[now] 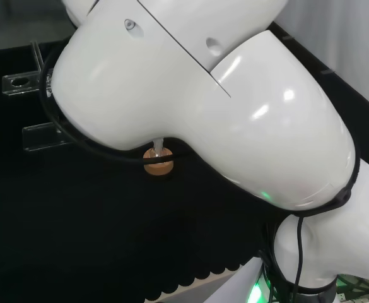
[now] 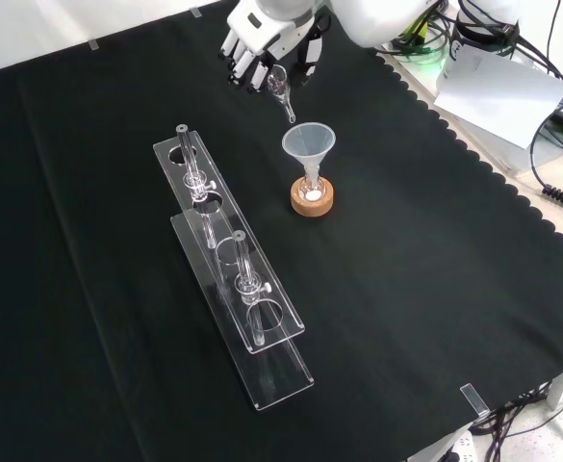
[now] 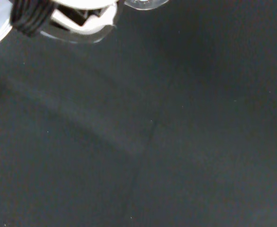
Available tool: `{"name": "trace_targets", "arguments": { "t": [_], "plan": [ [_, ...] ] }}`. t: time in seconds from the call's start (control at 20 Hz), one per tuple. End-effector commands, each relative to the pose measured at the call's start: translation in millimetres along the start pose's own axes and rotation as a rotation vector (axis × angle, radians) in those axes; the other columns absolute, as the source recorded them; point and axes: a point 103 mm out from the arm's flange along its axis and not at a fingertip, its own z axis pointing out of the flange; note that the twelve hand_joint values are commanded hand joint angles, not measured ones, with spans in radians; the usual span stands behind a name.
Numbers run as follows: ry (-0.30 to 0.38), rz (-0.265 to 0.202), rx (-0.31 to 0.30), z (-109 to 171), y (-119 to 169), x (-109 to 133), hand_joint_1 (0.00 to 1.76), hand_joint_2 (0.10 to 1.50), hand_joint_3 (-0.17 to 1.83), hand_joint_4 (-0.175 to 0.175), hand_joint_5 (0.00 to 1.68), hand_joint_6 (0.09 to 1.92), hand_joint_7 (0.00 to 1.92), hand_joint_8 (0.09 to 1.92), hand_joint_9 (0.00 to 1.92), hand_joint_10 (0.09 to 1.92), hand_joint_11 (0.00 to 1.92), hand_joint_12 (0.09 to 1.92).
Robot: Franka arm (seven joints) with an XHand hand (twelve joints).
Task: Put the weighing funnel back on the table.
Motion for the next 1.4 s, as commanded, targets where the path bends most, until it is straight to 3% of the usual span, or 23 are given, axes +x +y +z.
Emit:
{"name": "trace_targets", "arguments": {
  "t": [0.05,0.7,1.4],
  "plan": [
    [0.054,-0.002,-0.016,2.9,2.4,-2.6,1.1,0.67,0.68,0.175,1.2,0.81,0.55,0.63,0.89,0.34,0.68,1.09],
    [0.196,0.023,-0.016,27.4,24.9,-29.4,1.1,0.67,0.68,0.175,1.2,0.81,0.55,0.63,0.89,0.34,0.68,1.09],
    [0.262,0.028,0.019,70.5,70.3,-46.2,1.1,0.68,0.68,0.175,1.2,0.82,0.55,0.63,0.89,0.34,0.67,1.1]
  ]
}}
